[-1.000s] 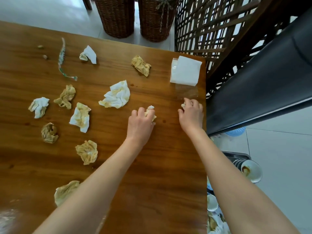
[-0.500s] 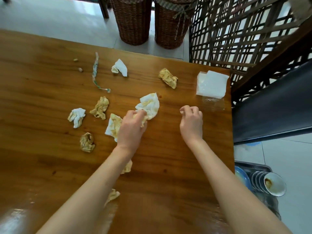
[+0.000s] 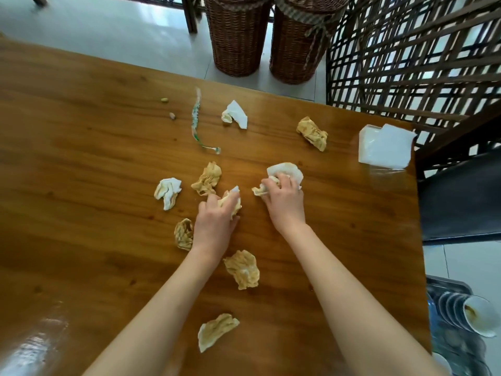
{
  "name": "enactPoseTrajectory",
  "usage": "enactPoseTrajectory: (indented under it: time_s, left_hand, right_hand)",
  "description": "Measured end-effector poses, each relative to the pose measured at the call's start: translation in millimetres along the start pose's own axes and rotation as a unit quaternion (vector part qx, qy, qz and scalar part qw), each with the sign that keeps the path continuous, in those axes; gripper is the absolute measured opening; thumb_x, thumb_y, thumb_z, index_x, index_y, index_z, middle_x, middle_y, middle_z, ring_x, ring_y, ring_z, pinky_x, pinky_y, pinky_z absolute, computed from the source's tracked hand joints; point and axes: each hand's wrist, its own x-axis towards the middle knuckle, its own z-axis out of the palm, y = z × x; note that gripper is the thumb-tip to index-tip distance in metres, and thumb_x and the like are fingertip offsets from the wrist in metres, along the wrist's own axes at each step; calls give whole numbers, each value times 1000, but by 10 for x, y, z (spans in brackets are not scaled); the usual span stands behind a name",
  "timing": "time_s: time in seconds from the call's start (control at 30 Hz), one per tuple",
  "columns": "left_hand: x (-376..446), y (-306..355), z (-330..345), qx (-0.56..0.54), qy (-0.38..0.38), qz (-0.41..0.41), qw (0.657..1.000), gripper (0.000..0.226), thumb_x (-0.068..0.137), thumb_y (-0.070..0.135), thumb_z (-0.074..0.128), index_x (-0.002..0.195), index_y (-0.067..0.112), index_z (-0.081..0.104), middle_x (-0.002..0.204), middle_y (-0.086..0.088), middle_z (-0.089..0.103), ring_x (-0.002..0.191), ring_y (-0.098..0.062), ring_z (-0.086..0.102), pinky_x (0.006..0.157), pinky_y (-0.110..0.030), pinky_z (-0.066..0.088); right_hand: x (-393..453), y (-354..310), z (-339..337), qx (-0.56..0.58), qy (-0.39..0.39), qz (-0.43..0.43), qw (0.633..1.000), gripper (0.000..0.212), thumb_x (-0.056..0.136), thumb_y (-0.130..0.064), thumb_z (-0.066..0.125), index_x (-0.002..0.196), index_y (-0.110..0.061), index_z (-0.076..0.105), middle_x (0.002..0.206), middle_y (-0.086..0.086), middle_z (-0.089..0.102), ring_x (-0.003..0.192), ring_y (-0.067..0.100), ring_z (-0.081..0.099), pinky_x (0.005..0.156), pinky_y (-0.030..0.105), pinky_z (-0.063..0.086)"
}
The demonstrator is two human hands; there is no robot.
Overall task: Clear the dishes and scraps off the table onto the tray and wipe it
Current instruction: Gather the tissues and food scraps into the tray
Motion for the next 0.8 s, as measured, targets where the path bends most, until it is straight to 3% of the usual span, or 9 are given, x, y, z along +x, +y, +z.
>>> enactPoseTrajectory:
  time_s: [0.13,0.23,0.43,0.53,0.6,0.7,0.73,0.8]
  left_hand:
    - [-28,-1,-52,-49,-7,3,999,52,86,8,61,135,22,46,105,-15,50,89,-32,54,74,-37,50]
    - [-162,-74,-131,-81,29,13,996,51,84,7,64,131,21,50,102,-14,53,88,-29,55,70,-35,50]
    - [-531,-380,-255,-73,124,1,990,46,83,13,67,127,21,53,101,-14,59,89,-29,53,70,-33,45]
    - [-651,-499,-294,-67,144,-8,987,48,83,14,67,128,19,53,102,-13,58,93,-31,51,74,-37,45]
    - [-687,-550,-288,-46,98,-14,994,53,83,15,68,132,23,50,112,-15,56,103,-33,49,82,-38,46]
    - [-683,-583,-230,-4,-11,-48,999,63,81,20,70,136,31,41,139,-18,41,127,-35,37,100,-41,39]
    - [-668,-588,-220,-4,-30,-53,998,65,80,21,71,136,32,40,143,-19,37,130,-35,33,103,-42,36]
    - [-612,-596,-221,-1,-35,-42,999,63,80,22,71,135,30,41,141,-19,40,130,-35,34,104,-42,36]
  right_hand:
    - [-88,-1,-25,9,39,6,999,24,94,-4,41,109,-16,56,115,13,50,105,30,44,82,36,42]
    - [-251,-39,-88,82,47,26,995,20,94,-7,42,104,-15,57,104,10,52,94,26,48,77,36,47]
    - [-990,-392,-92,184,108,-4,977,16,91,-12,51,101,-22,59,98,0,54,92,15,49,73,27,50]
    - [-1412,-573,38,163,104,-17,981,19,90,-13,55,105,-24,59,101,0,56,92,15,51,75,29,52]
    - [-1620,-656,153,124,80,-5,989,24,90,-20,56,113,-26,59,113,2,55,104,21,50,82,34,49]
    - [-1757,-671,341,21,-35,37,998,46,88,-40,57,132,-37,44,146,5,27,136,35,18,102,60,26]
    - [-1762,-654,385,18,-64,44,997,51,88,-41,56,136,-40,38,151,5,18,140,37,7,104,65,17]
    - [-1751,-625,437,25,-61,38,997,48,92,-34,53,137,-38,37,152,5,19,140,36,6,106,64,16]
